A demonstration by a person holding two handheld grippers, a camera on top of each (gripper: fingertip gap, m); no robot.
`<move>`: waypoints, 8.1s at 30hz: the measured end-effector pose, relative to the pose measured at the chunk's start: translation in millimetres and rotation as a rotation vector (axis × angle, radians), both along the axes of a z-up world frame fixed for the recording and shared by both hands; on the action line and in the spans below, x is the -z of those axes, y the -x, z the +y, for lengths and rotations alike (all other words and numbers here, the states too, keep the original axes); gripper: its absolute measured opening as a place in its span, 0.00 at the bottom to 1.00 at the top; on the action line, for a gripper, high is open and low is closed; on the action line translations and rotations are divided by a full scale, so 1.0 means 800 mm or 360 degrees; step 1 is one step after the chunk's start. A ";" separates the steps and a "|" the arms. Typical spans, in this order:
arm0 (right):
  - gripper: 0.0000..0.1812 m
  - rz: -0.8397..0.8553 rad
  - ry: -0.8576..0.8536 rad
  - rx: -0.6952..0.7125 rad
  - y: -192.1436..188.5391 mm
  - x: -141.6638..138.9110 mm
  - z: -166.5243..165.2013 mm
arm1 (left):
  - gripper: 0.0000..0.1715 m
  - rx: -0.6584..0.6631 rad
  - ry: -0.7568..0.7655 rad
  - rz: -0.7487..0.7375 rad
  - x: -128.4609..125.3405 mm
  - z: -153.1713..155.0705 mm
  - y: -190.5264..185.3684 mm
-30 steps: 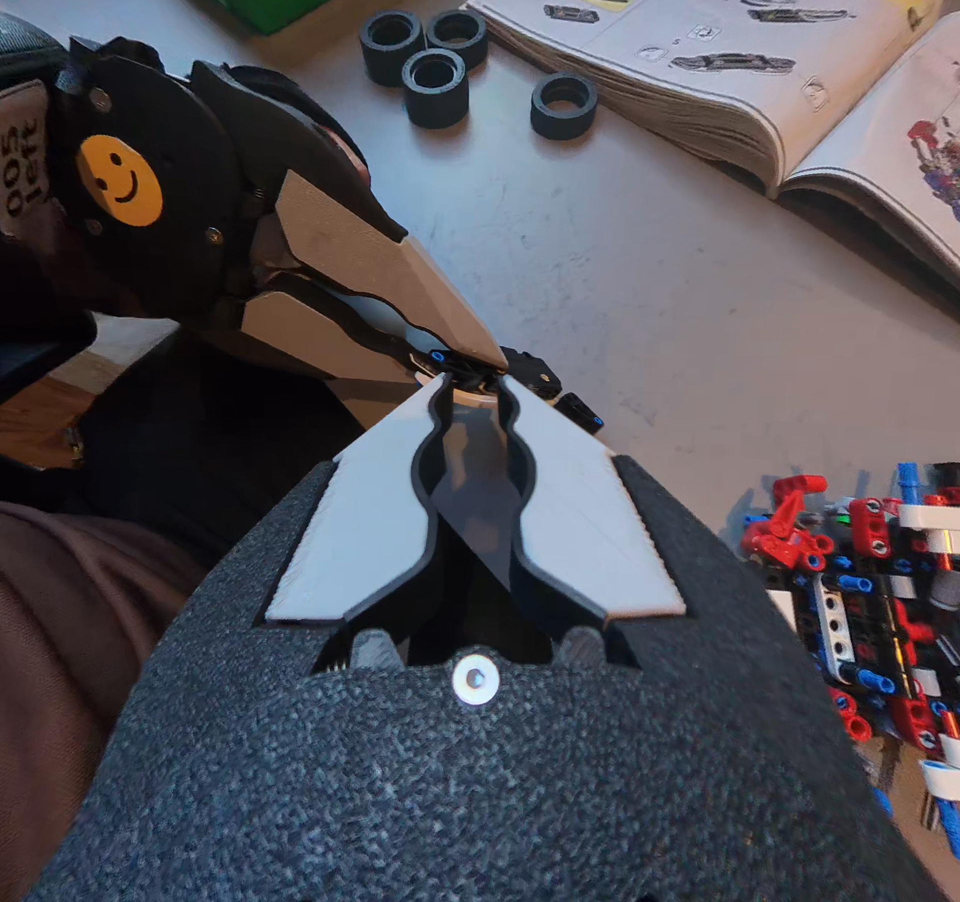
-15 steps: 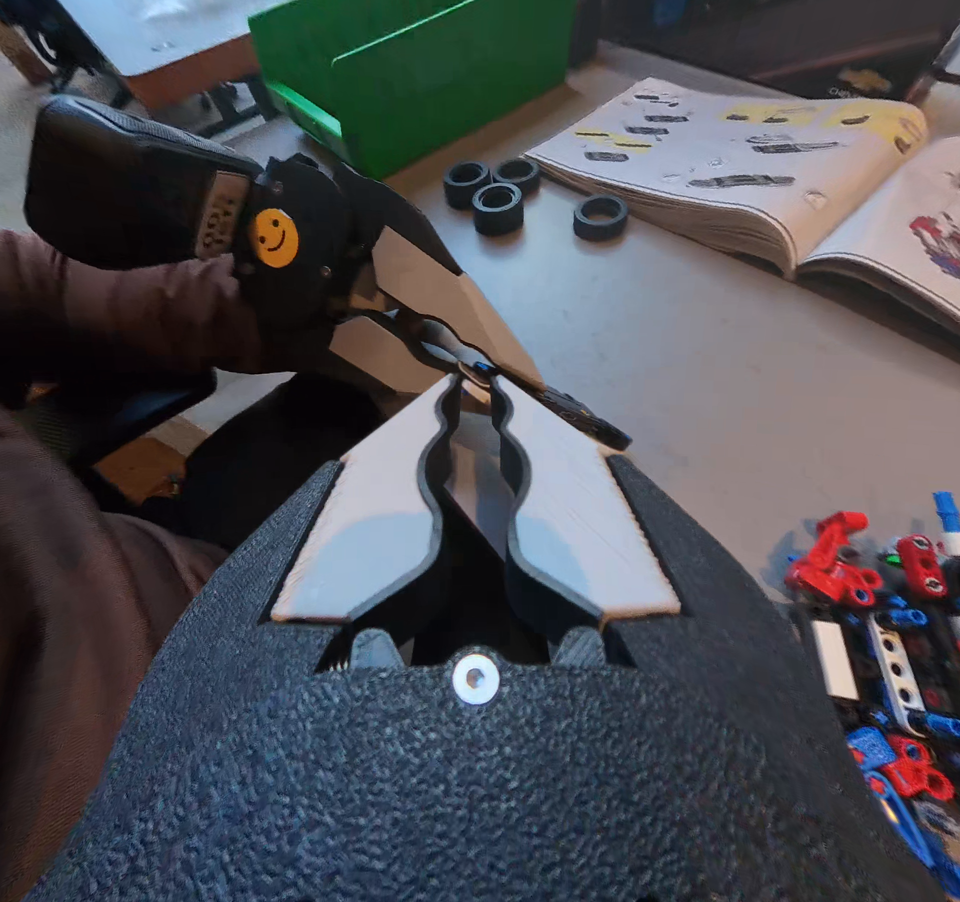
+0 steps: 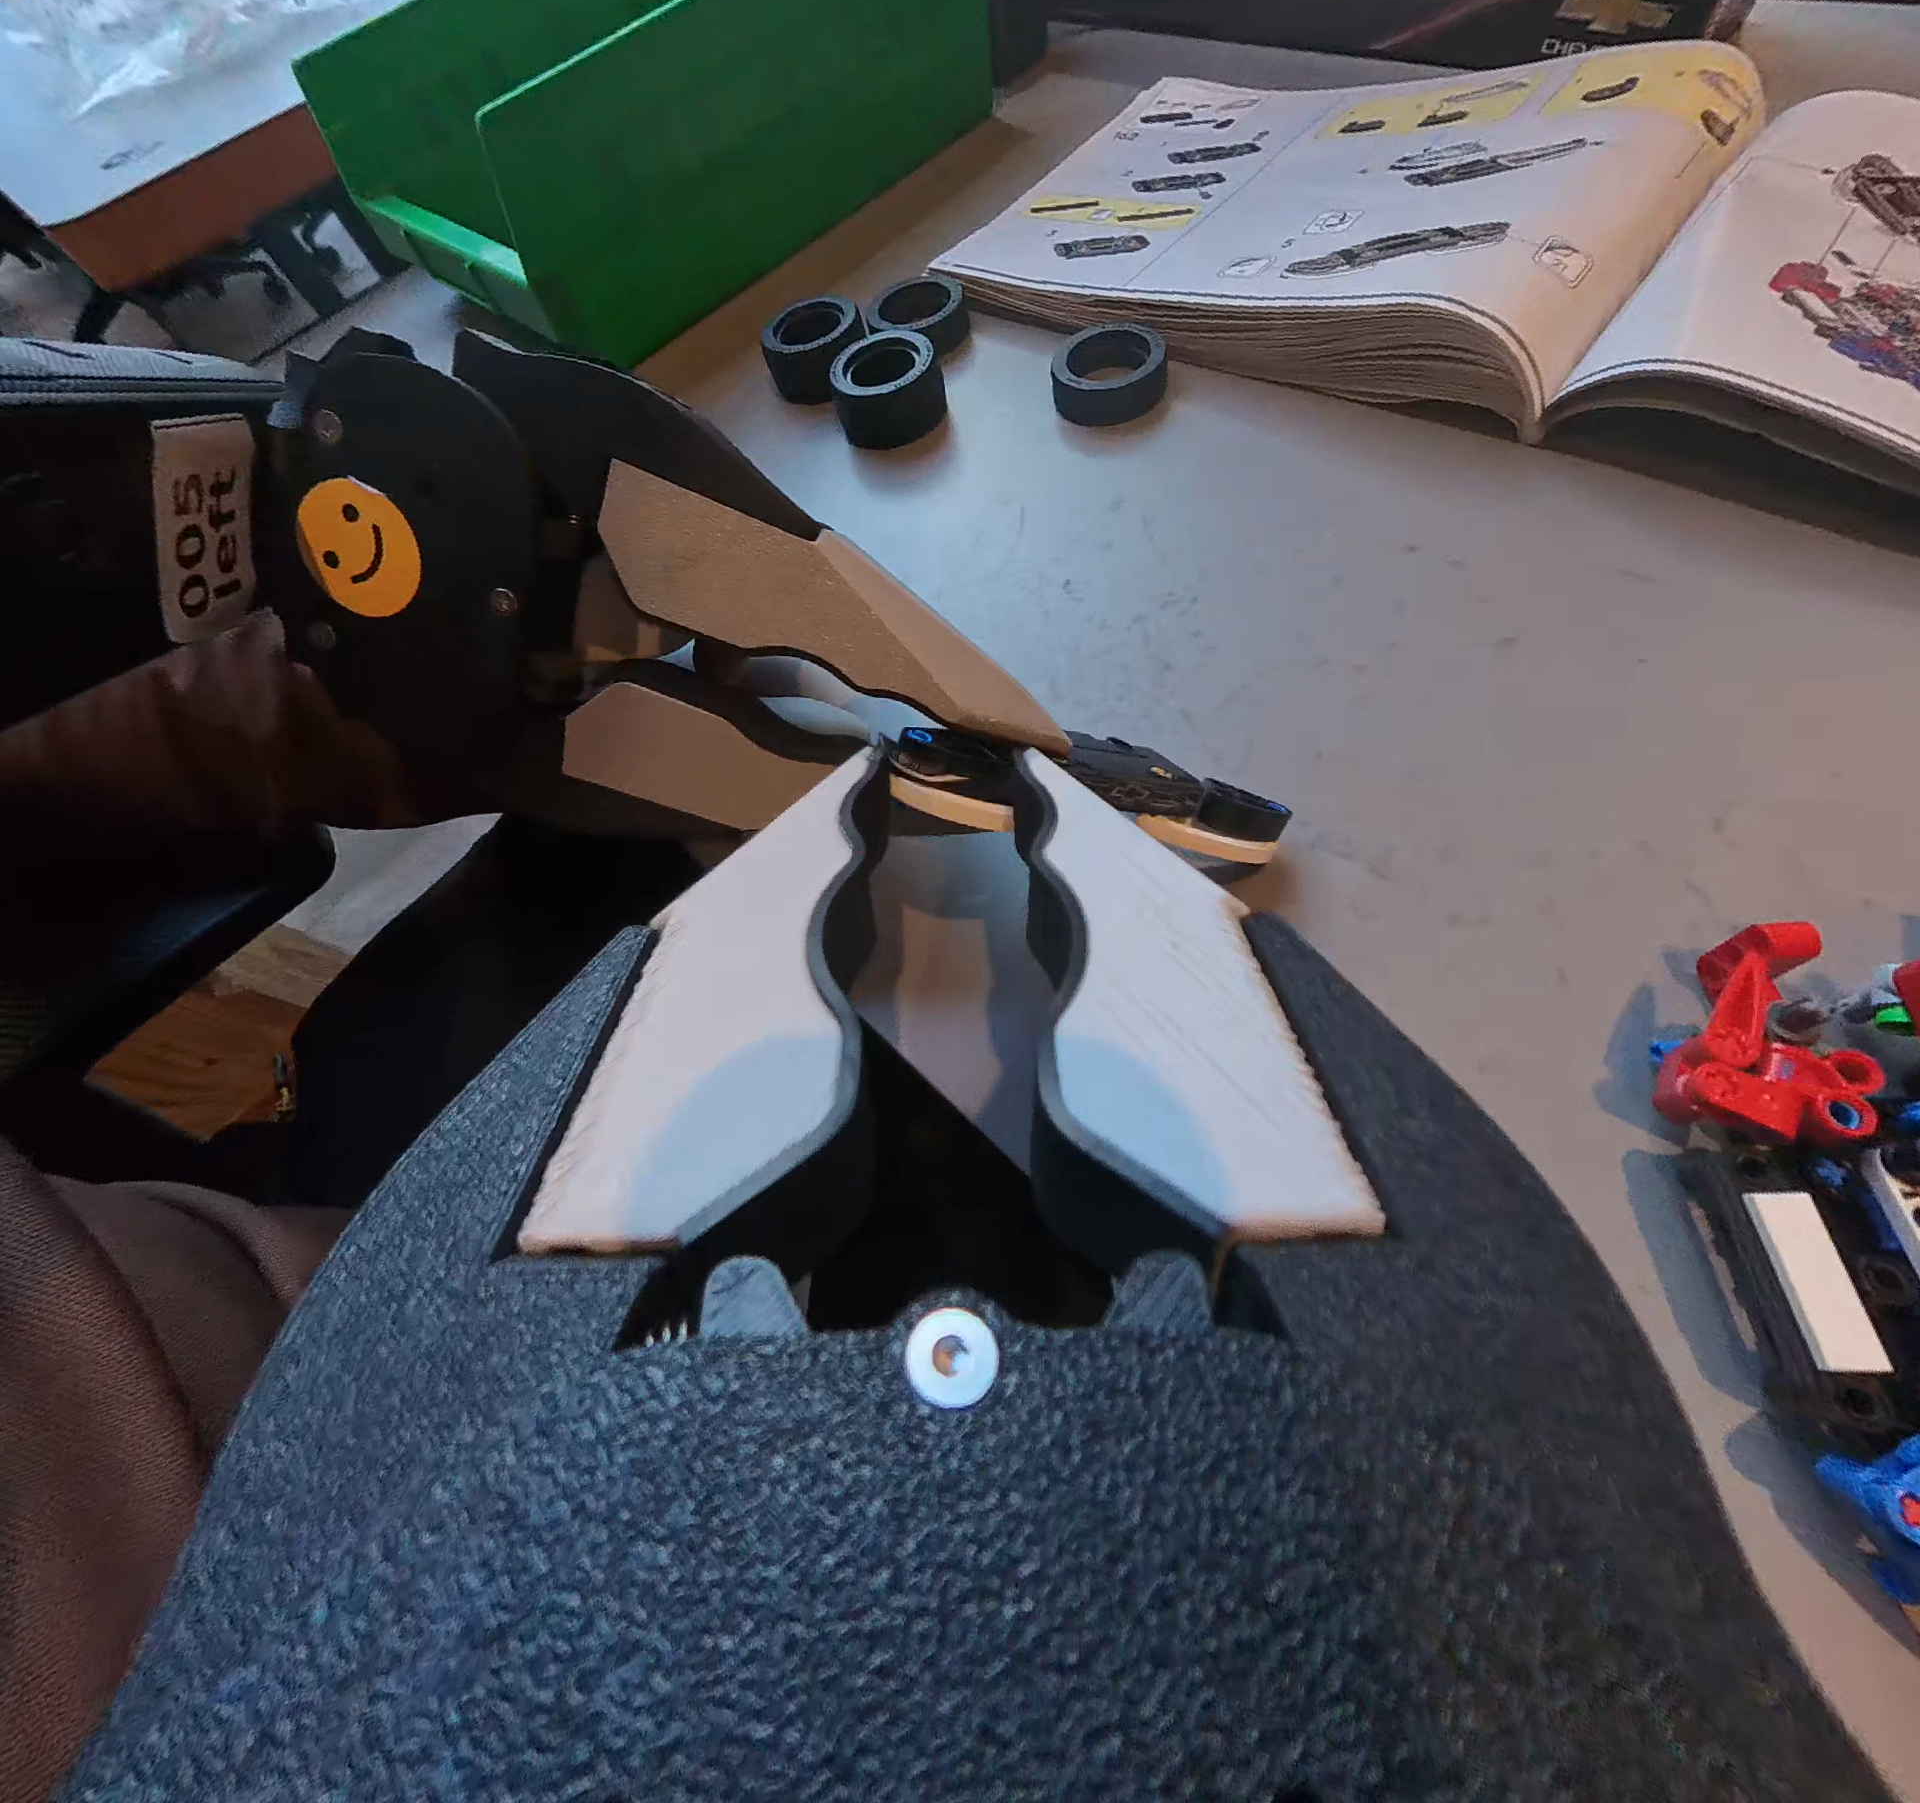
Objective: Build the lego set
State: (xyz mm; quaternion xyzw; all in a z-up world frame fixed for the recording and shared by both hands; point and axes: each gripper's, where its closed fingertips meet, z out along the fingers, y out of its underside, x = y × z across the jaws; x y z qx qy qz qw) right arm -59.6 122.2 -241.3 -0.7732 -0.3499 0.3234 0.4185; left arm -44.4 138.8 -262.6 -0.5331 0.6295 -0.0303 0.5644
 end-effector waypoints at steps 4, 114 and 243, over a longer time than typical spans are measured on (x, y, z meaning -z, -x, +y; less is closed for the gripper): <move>0.15 0.0006 -0.0006 0.0060 0.000 0.005 0.005 | 0.06 -0.0050 -0.0032 0.0031 0.001 0.004 0.001; 0.07 -0.1016 -0.1582 -0.0535 -0.020 0.024 0.027 | 0.16 0.0004 0.0023 0.0334 -0.008 -0.023 0.037; 0.00 0.1212 0.0210 0.0124 -0.417 -0.113 -0.089 | 0.49 0.0653 0.1474 -0.0403 0.036 -0.223 -0.308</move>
